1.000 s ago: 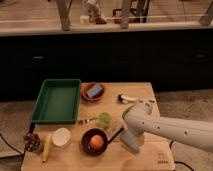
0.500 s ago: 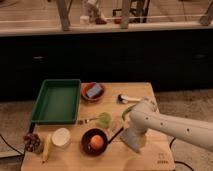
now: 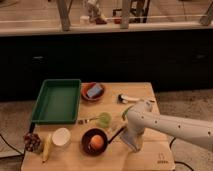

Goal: Place towel in paper cup

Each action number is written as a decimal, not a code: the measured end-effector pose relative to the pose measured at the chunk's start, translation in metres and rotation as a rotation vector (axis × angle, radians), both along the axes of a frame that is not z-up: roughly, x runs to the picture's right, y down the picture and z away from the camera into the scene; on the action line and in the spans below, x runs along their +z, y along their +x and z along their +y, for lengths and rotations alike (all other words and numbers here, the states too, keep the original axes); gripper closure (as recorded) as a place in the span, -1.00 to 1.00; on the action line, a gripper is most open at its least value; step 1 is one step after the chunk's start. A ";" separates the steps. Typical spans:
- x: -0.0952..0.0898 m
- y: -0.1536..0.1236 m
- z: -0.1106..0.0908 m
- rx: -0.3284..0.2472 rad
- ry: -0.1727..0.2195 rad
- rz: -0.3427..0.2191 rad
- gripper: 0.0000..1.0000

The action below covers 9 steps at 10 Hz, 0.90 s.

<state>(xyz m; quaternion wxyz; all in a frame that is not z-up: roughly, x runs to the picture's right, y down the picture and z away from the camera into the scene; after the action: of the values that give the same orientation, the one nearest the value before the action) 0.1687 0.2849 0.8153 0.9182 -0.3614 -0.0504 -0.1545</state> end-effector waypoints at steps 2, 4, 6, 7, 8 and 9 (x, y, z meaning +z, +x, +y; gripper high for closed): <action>-0.002 -0.001 -0.005 -0.001 0.007 -0.003 0.41; -0.007 -0.001 -0.010 0.002 0.005 -0.002 0.85; -0.011 0.002 -0.006 -0.002 -0.006 0.003 1.00; -0.012 0.003 -0.006 -0.003 -0.007 0.004 1.00; -0.012 0.003 -0.006 -0.005 -0.007 0.003 1.00; -0.014 0.002 -0.008 0.001 0.005 -0.003 1.00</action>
<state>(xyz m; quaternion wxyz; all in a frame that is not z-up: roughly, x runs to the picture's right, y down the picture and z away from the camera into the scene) 0.1711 0.2764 0.8011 0.9190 -0.3590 -0.0518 -0.1547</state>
